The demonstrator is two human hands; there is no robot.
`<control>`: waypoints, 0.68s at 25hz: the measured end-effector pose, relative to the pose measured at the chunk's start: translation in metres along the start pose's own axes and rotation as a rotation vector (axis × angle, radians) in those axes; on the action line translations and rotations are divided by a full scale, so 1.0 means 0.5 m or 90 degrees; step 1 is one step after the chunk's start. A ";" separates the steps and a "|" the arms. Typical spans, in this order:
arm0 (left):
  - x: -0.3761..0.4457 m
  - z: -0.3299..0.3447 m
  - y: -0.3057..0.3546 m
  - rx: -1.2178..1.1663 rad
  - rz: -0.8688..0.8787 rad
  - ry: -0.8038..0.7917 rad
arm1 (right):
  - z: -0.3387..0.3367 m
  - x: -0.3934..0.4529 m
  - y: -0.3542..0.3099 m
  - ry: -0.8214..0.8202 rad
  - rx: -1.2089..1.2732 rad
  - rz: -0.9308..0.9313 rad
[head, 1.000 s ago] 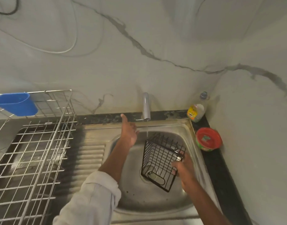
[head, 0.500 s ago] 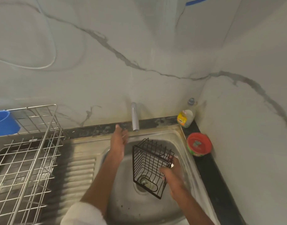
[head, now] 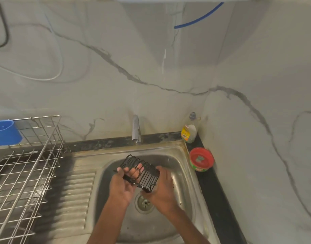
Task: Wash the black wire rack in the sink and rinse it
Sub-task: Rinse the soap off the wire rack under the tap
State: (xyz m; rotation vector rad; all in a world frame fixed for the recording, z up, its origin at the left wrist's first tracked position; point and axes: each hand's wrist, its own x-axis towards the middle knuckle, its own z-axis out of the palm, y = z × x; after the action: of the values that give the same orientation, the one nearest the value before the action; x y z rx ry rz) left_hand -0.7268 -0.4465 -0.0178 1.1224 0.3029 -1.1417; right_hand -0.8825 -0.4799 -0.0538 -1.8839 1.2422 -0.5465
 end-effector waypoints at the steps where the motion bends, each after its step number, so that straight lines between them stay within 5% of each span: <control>1: -0.005 -0.010 0.000 -0.012 -0.001 0.013 | -0.019 -0.005 0.003 -0.043 0.017 -0.034; 3: -0.010 -0.032 0.004 -0.021 0.008 0.045 | -0.054 -0.007 0.026 -0.123 0.109 -0.036; 7: -0.026 -0.100 0.045 -0.031 -0.004 0.065 | -0.093 -0.001 0.061 0.055 0.202 0.140; 12: -0.036 -0.160 0.071 0.003 -0.089 -0.039 | -0.128 0.031 0.055 -0.163 0.498 0.400; 17: -0.037 -0.159 0.075 0.352 0.045 -0.045 | -0.117 0.013 0.030 -0.046 0.486 0.271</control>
State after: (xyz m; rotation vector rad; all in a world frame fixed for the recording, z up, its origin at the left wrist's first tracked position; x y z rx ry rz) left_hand -0.6777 -0.3711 -0.0211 1.5552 -0.1200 -1.2343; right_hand -0.9299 -0.5112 -0.0318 -0.9651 1.1236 -0.5987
